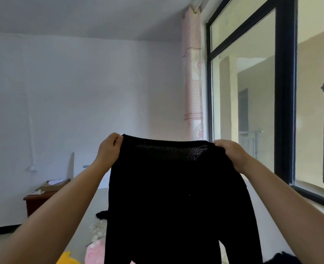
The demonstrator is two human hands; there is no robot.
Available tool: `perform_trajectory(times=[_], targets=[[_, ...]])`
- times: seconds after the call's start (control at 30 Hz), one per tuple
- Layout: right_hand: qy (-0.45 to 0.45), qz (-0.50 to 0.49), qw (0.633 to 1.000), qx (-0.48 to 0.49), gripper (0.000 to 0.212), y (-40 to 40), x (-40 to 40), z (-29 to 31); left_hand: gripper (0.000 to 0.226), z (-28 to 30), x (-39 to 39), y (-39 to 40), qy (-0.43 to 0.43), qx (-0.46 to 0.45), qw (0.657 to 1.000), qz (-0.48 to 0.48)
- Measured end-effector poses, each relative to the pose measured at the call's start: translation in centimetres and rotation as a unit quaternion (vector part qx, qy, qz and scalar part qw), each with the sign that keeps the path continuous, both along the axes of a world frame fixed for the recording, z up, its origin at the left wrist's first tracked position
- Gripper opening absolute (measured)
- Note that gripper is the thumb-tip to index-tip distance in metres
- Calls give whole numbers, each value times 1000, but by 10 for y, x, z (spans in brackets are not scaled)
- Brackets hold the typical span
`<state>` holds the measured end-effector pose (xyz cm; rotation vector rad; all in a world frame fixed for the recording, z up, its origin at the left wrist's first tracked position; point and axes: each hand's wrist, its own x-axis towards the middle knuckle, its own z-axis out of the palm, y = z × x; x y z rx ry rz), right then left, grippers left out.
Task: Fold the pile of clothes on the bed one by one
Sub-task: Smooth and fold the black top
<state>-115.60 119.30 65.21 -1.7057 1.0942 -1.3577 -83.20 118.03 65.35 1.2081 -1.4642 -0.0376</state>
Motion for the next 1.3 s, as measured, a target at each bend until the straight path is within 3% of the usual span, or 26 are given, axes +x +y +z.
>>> perform_trajectory(times=[0.1, 0.23, 0.3, 0.4, 0.47, 0.53, 0.6, 0.7, 0.8, 0.87, 1.0, 1.17, 1.3], targets=[[153, -30, 985, -80, 25, 4, 13, -5, 26, -1, 10, 4, 51, 39, 998, -13], [279, -138, 936, -166, 23, 3, 29, -2, 24, -4, 26, 12, -1, 127, 992, -22], [269, -174, 926, -200, 21, 2, 36, 2, 23, -3, 31, 17, 8, 86, 996, -7], [179, -185, 936, -238, 23, 0, 45, 9, 23, -1, 34, 28, 34, -42, 998, 39], [251, -161, 926, -233, 23, -2, 52, 2, 22, -11, 39, 34, -123, 4, 989, 86], [375, -143, 892, -207, 23, -8, 57, -19, 25, -35, 46, 37, -287, 112, 941, 137], [416, -129, 878, -197, 23, -7, 60, -45, 27, -62, 58, 46, -345, 151, 913, 156], [380, -107, 893, -214, 21, 11, 65, -80, 28, -93, 78, 68, -326, 117, 926, 147], [362, -117, 888, -259, 22, 33, 79, -112, 35, -127, 86, 99, -379, -35, 913, 145], [355, -171, 862, -318, 26, 51, 92, -130, 36, -144, 88, 121, -408, -143, 879, 200], [303, -301, 782, -454, 21, 83, 119, -152, 28, -155, 93, 152, -408, -267, 826, 283], [241, -335, 756, -508, 17, 92, 153, -138, 28, -137, 108, 170, -404, -306, 793, 338], [258, -254, 791, -494, 18, 63, 191, -116, 28, -127, 144, 159, -402, -264, 788, 385]])
